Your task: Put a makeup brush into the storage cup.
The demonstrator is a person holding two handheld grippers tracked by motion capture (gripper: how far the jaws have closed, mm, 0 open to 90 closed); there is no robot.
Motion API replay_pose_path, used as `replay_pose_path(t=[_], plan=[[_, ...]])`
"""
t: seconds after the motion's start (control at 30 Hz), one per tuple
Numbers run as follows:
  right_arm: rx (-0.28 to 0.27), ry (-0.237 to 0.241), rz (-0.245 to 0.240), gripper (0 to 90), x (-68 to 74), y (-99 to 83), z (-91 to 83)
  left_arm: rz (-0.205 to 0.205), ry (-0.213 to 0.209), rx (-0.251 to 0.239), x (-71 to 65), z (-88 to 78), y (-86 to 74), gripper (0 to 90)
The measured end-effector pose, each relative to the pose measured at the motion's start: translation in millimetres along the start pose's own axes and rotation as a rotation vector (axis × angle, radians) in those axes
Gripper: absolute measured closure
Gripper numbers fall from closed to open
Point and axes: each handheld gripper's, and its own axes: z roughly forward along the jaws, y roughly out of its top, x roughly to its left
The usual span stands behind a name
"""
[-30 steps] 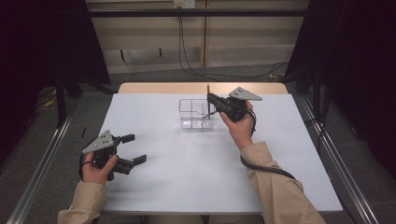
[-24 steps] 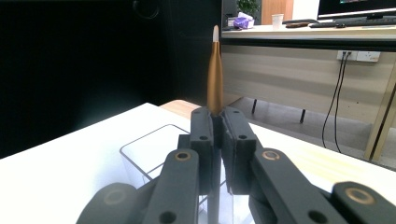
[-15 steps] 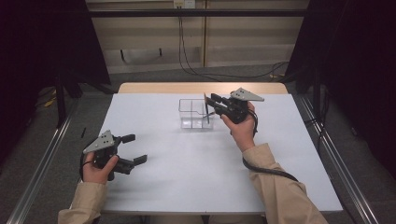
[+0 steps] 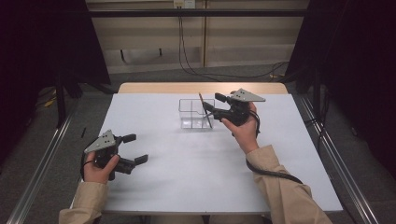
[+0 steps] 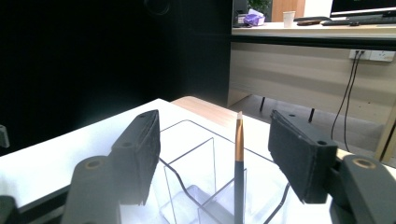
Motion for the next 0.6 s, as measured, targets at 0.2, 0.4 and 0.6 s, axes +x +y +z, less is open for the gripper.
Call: replay_pose_path(t=[0.2, 0.4, 0.6], plan=[[0.003, -0.005, 0.010, 26.2, -2.5, 0.2, -4.5, -0.002, 0.001, -0.002, -0.8, 0.2, 0.1, 0.9], [0.001, 0.005, 0.011, 24.0, -2.9, 0.7, -9.3, -0.002, 0.009, -0.001, -1.6, 0.5, 0.3, 0.9], [0.007, 0.018, -0.001, 20.8, -0.8, -1.3, -11.0, -0.002, 0.008, -0.001, -0.6, -0.7, -0.7, 0.9]])
